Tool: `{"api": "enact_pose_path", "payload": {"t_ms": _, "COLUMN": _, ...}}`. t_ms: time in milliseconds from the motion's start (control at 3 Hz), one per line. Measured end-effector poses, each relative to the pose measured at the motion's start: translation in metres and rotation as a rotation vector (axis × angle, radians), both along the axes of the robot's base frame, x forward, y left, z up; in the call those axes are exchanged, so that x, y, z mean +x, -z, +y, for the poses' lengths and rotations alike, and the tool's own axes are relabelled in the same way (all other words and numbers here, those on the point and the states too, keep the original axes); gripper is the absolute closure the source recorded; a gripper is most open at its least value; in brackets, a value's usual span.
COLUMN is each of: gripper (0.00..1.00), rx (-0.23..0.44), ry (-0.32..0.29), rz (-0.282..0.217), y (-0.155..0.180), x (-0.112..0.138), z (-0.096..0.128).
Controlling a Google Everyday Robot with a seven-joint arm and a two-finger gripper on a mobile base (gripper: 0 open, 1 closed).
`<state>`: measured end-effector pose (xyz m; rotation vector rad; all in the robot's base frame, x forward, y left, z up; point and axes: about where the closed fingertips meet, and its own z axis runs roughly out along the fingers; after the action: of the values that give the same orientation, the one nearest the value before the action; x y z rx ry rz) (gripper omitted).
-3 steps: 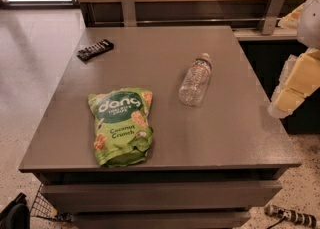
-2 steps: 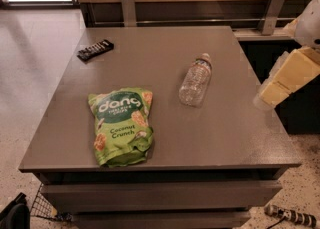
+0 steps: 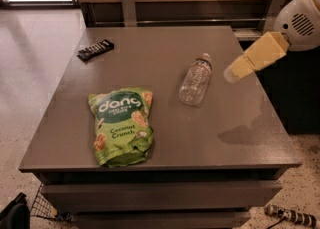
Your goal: Place water bottle upright
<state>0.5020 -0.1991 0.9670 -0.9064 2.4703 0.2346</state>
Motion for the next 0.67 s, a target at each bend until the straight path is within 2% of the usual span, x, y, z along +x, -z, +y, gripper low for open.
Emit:
{"api": "enact_pose_path", "payload": {"t_ms": 333, "gripper": 0.0, "rx": 0.071, "ry": 0.118, "rz": 0.053, "y": 0.018, "x": 0.027, "z": 0.003}}
{"api": "enact_pose_path", "payload": {"t_ms": 667, "gripper": 0.0, "rx": 0.079, "ry": 0.238, "rz": 0.113, "y": 0.034, "x": 0.053, "z": 0.007}}
